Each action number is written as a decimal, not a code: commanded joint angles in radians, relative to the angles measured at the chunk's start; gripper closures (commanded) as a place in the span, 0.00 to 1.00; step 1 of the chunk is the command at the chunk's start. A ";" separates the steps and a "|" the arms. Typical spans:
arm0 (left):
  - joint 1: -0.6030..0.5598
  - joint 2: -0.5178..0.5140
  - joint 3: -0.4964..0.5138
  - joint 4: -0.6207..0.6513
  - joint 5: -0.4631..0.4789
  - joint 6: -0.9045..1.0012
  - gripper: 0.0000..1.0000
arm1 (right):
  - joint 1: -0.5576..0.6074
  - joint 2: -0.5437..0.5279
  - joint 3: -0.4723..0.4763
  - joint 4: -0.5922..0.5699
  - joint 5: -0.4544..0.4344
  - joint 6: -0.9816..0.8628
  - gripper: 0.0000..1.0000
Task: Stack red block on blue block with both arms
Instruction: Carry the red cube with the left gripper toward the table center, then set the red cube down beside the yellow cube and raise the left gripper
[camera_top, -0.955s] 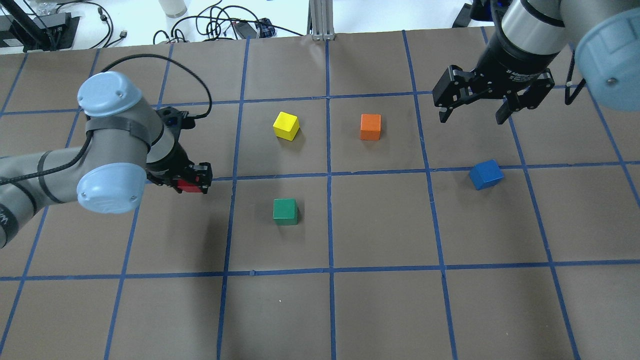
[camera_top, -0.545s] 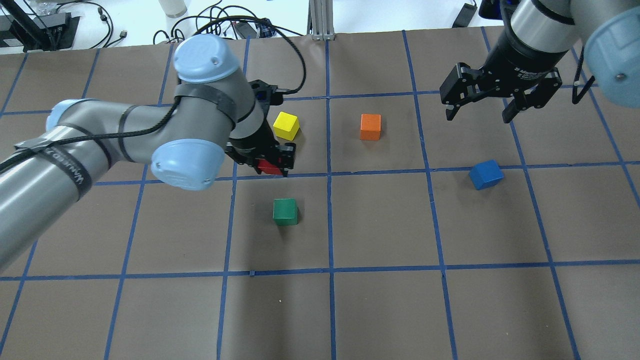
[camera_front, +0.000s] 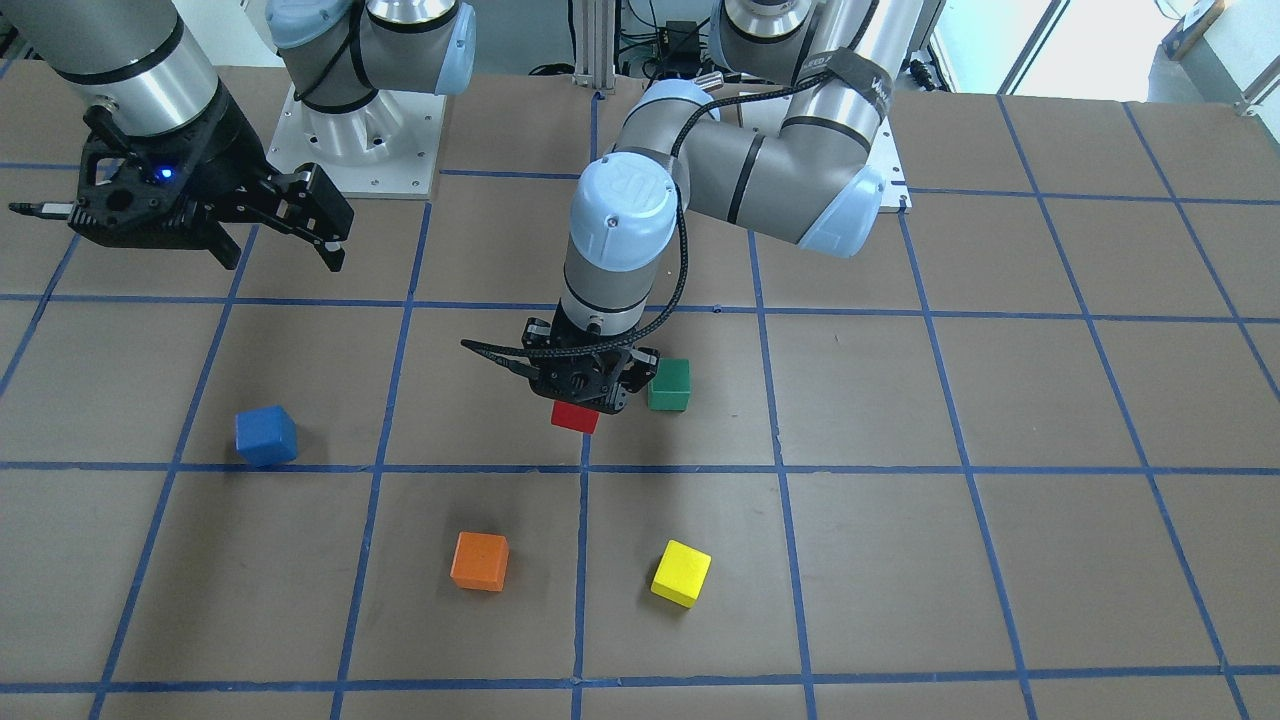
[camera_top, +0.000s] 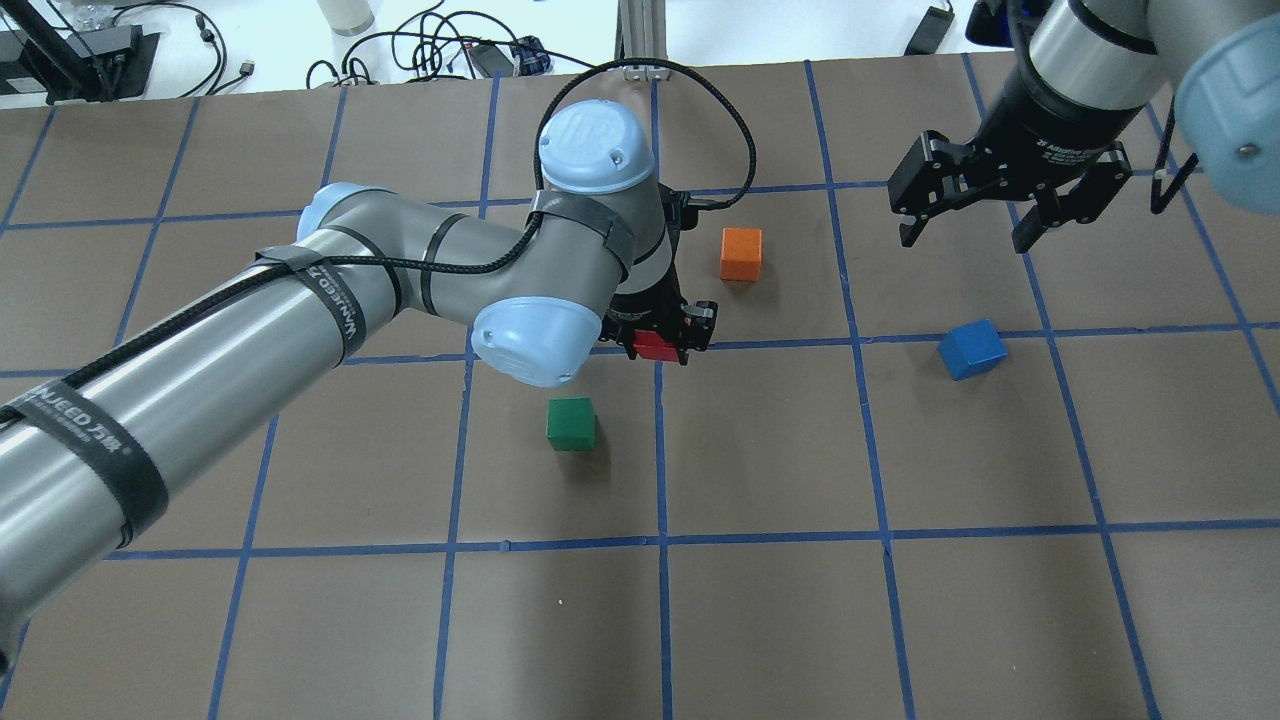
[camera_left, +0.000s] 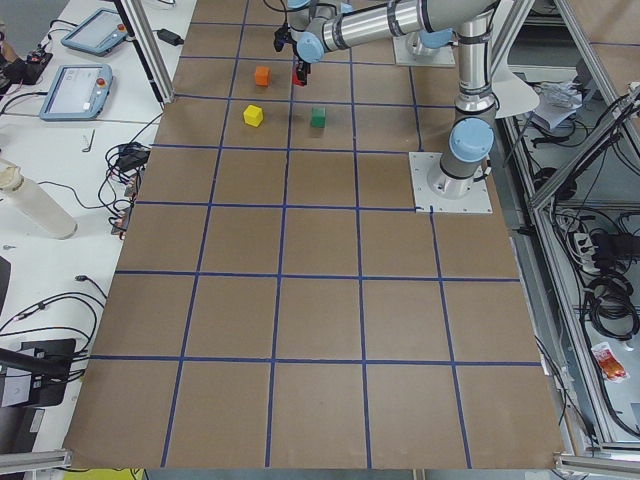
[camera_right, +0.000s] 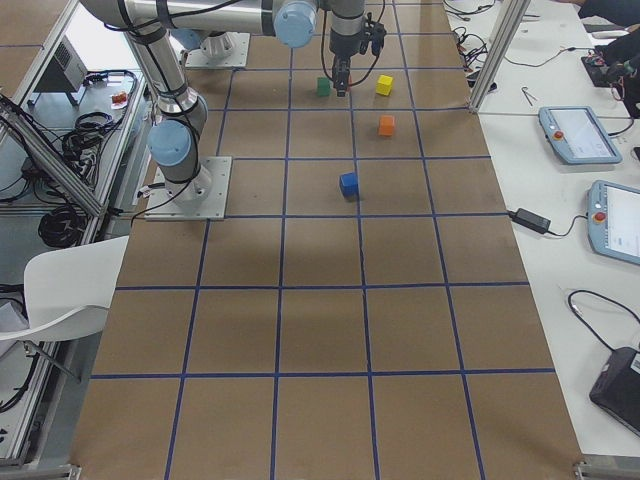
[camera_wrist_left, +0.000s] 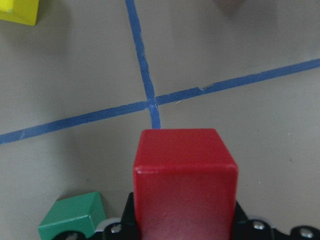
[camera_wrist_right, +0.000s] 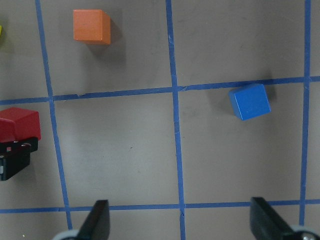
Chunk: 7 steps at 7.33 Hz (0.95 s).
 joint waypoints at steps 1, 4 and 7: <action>-0.008 -0.056 0.002 0.060 0.008 0.007 0.86 | -0.012 -0.002 0.020 0.001 0.000 -0.002 0.00; -0.008 -0.131 0.021 0.147 0.097 0.039 0.71 | -0.021 0.002 0.044 0.006 -0.014 -0.005 0.00; 0.012 -0.119 0.041 0.154 0.100 0.046 0.00 | -0.024 0.044 0.044 0.002 -0.104 0.015 0.00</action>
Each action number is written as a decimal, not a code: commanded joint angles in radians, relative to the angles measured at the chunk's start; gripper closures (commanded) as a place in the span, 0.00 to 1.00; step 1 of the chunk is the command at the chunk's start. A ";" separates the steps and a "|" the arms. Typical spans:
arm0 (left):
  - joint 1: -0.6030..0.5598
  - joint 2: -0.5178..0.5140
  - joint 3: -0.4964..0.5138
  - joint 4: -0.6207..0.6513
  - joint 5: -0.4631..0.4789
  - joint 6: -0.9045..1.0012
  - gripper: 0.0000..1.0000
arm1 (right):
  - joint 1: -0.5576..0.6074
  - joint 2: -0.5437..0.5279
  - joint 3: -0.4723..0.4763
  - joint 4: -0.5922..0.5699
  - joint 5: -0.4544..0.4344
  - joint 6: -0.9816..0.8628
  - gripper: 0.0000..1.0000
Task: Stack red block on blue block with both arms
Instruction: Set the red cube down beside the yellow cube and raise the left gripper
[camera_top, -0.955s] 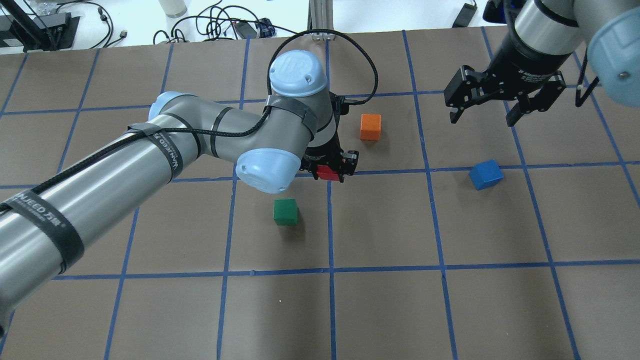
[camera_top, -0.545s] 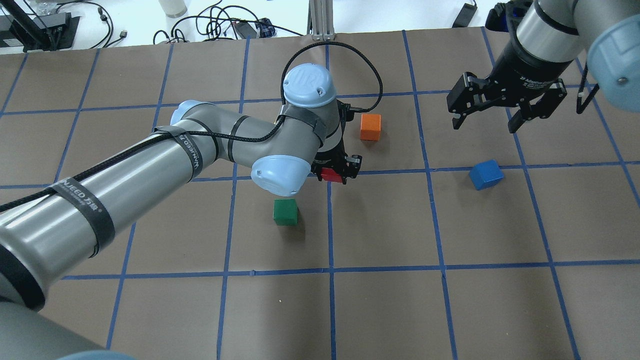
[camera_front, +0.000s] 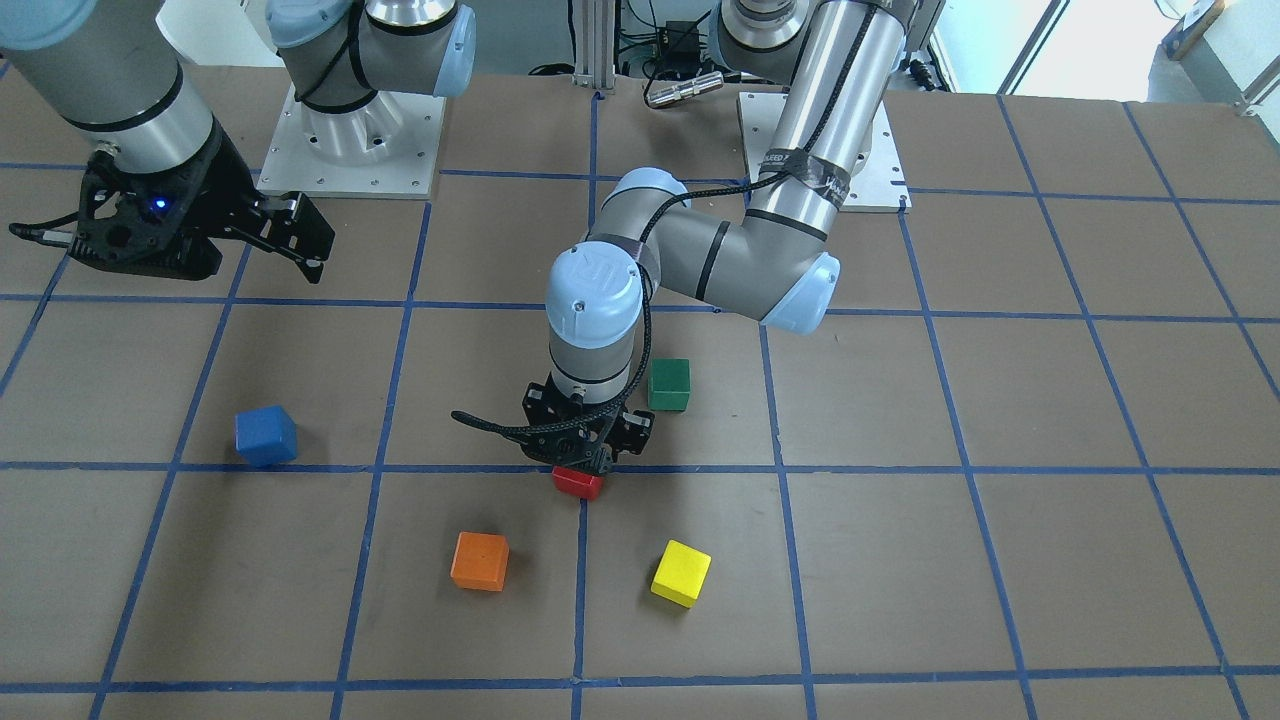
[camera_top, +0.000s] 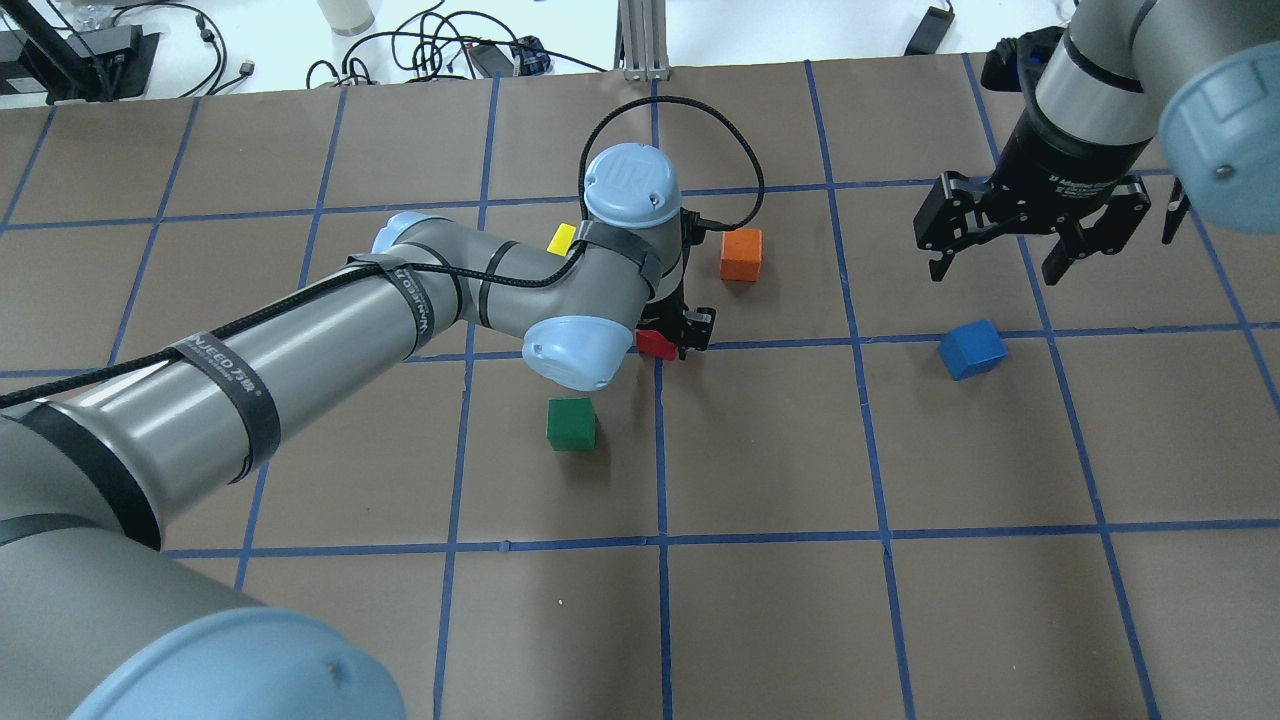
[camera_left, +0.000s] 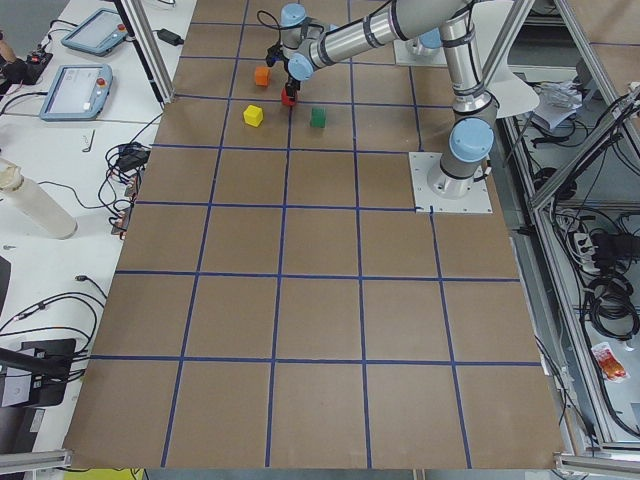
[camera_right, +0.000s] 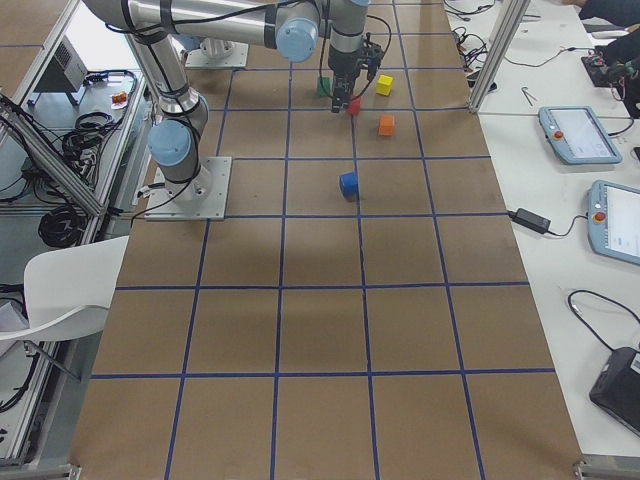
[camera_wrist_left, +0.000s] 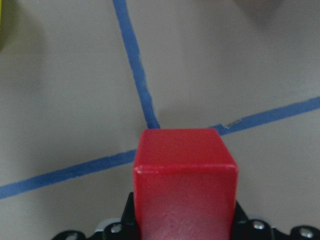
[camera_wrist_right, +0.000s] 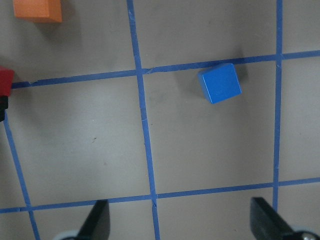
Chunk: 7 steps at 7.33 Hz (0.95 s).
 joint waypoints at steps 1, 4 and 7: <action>0.066 0.039 0.061 -0.054 -0.022 0.003 0.00 | -0.003 0.025 -0.009 -0.004 -0.005 0.006 0.00; 0.247 0.112 0.525 -0.740 -0.053 0.080 0.00 | 0.028 0.074 -0.009 -0.178 0.004 0.024 0.00; 0.323 0.191 0.639 -0.957 0.053 0.140 0.00 | 0.185 0.191 -0.012 -0.361 0.044 0.376 0.00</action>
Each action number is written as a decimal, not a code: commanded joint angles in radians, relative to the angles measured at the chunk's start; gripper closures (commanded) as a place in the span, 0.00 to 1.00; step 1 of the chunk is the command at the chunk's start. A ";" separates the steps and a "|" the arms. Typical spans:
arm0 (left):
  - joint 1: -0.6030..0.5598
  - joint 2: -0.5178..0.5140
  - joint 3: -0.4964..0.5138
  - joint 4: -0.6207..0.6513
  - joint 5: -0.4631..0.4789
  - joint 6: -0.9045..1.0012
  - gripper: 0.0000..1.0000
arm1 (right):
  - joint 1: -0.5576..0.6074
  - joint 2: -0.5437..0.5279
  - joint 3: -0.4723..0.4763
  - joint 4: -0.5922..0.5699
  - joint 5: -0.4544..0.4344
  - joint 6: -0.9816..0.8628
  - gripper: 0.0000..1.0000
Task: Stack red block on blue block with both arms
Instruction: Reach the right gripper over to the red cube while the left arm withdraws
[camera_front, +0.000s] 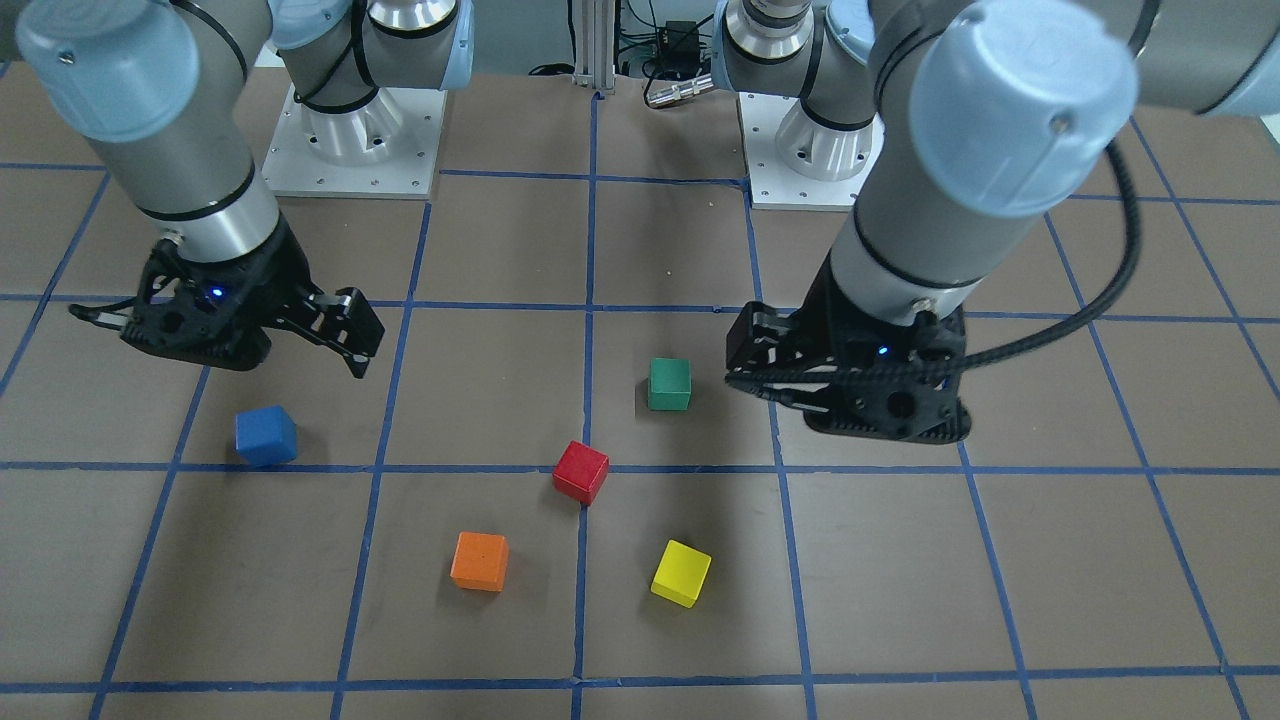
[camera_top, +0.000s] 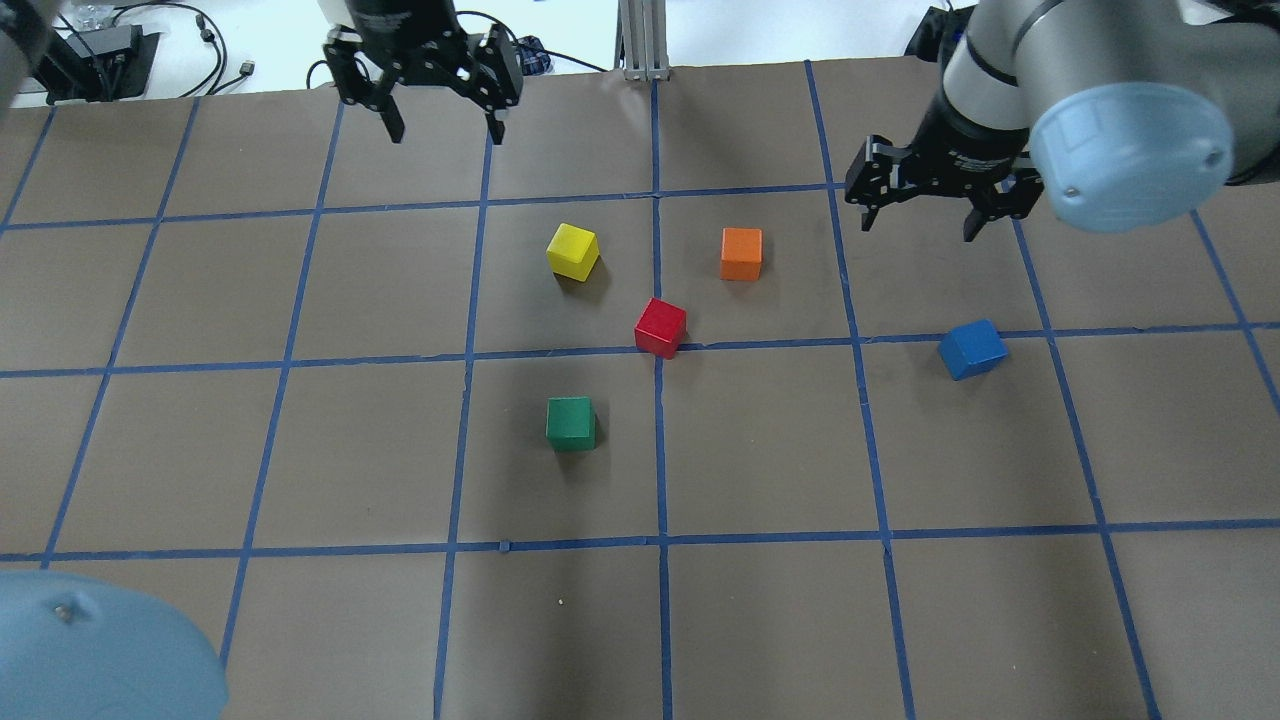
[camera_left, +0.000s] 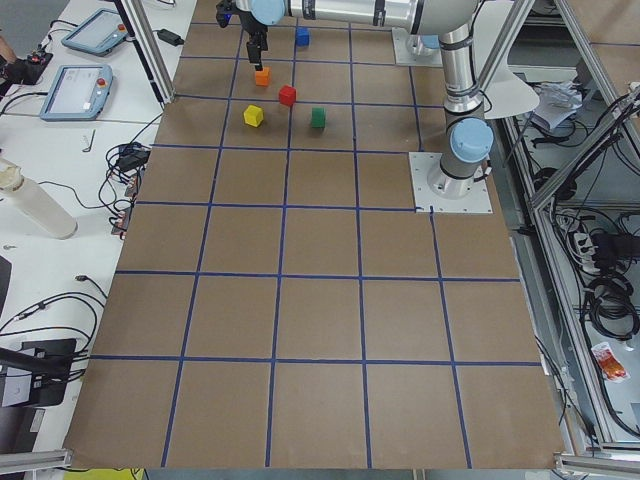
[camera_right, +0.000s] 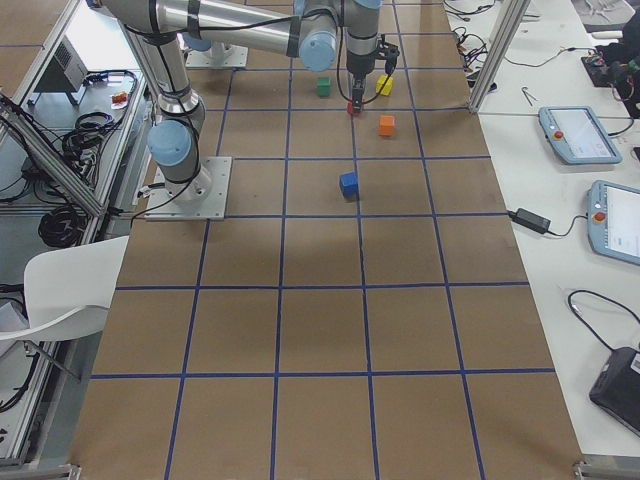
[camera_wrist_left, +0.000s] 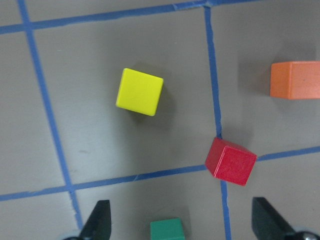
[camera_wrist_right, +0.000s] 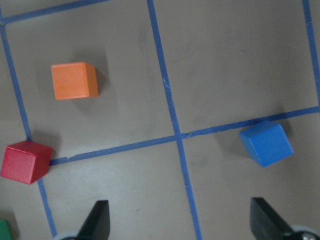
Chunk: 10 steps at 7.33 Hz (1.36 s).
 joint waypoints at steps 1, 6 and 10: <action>0.025 0.068 0.017 -0.060 0.099 0.013 0.00 | 0.114 0.092 -0.002 -0.121 0.012 0.233 0.00; 0.027 0.315 -0.329 -0.046 0.003 -0.010 0.00 | 0.272 0.293 -0.014 -0.295 0.012 0.516 0.00; 0.022 0.401 -0.396 -0.080 0.052 -0.003 0.00 | 0.337 0.430 -0.111 -0.273 0.016 0.583 0.00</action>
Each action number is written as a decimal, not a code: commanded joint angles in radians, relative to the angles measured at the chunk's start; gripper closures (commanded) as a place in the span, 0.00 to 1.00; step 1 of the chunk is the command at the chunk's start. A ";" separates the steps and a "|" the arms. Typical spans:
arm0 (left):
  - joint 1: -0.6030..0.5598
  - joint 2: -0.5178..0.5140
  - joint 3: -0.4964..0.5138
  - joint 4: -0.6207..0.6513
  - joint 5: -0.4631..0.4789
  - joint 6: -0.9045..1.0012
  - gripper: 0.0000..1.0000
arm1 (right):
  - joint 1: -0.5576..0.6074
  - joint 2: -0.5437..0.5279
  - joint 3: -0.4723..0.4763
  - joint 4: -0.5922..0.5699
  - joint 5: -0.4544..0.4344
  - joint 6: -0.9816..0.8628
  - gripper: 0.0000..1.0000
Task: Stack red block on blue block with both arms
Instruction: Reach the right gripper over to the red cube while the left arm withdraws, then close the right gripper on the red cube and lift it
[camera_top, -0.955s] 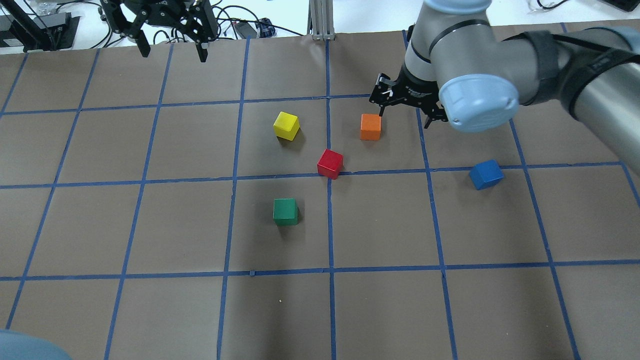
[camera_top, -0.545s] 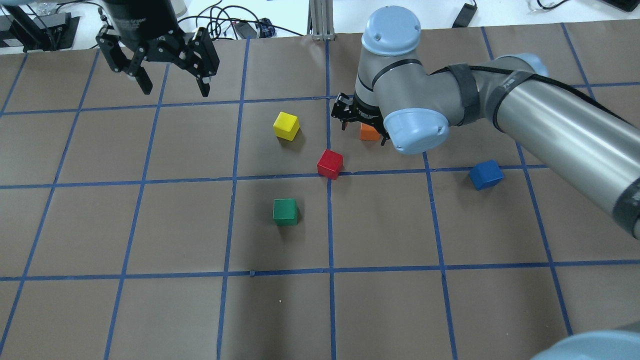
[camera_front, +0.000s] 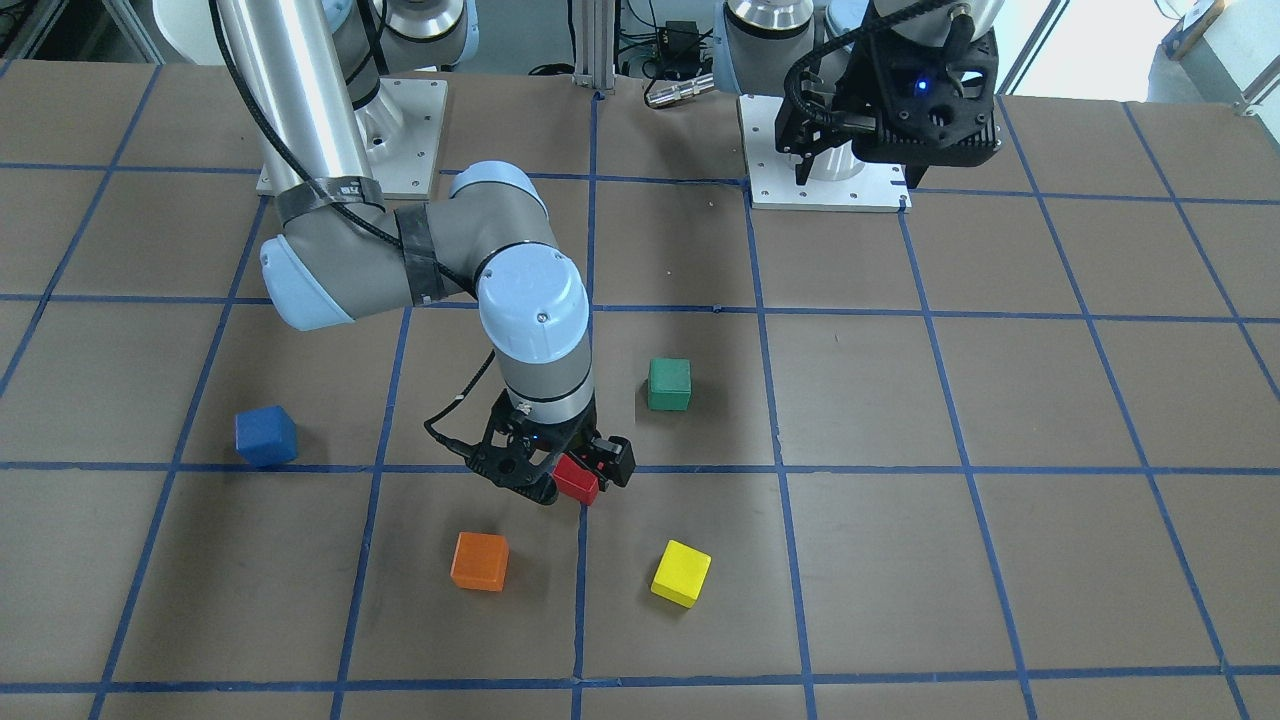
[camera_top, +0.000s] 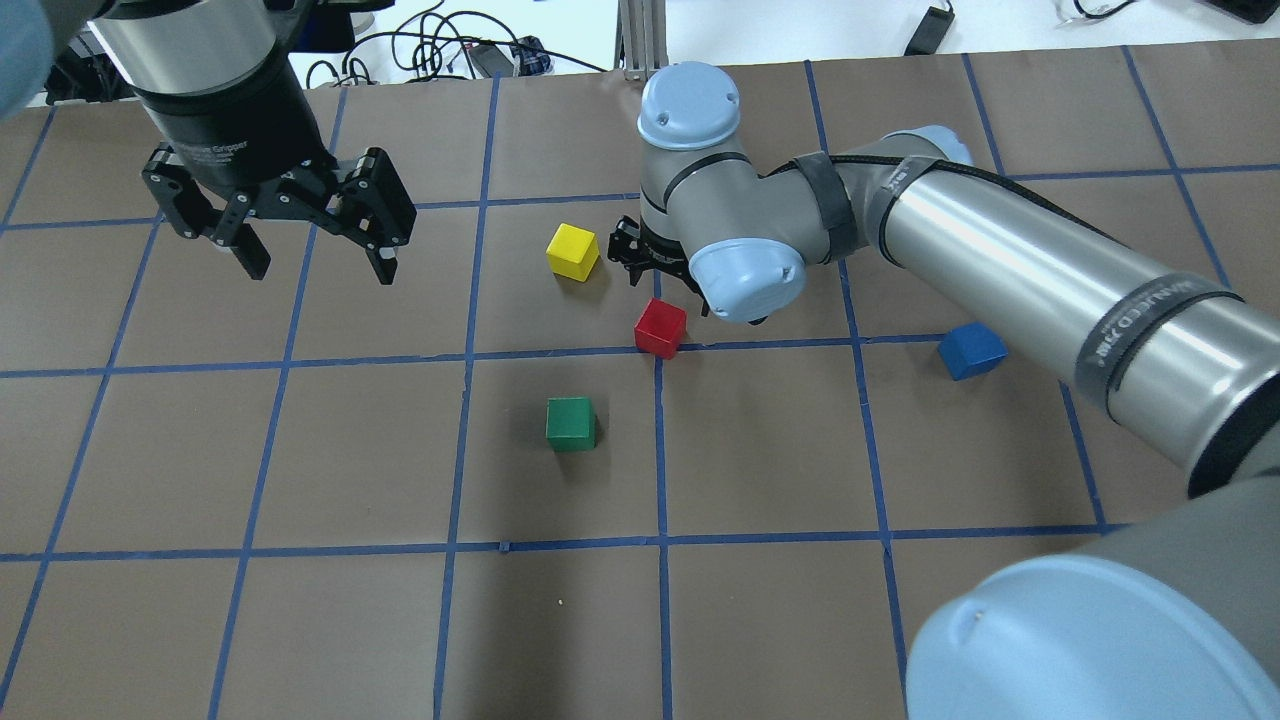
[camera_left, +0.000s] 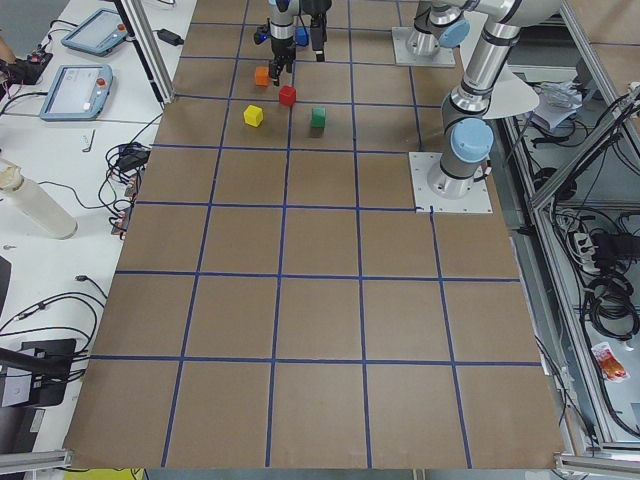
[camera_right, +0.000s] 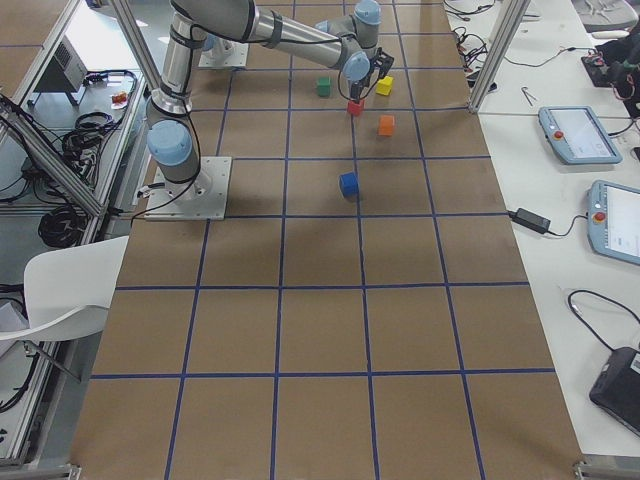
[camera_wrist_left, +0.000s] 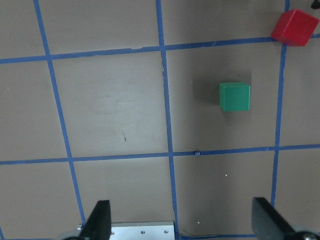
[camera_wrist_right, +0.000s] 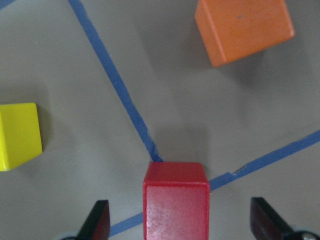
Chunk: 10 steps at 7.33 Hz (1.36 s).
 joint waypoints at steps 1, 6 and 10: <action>0.008 0.019 -0.058 0.019 0.004 0.013 0.00 | 0.013 0.040 -0.009 0.010 0.002 0.003 0.00; 0.014 -0.002 -0.108 0.224 0.001 0.013 0.00 | 0.011 0.051 -0.014 0.091 0.036 -0.002 1.00; 0.070 -0.004 -0.128 0.239 -0.046 -0.002 0.00 | -0.055 -0.082 -0.044 0.281 -0.042 -0.094 1.00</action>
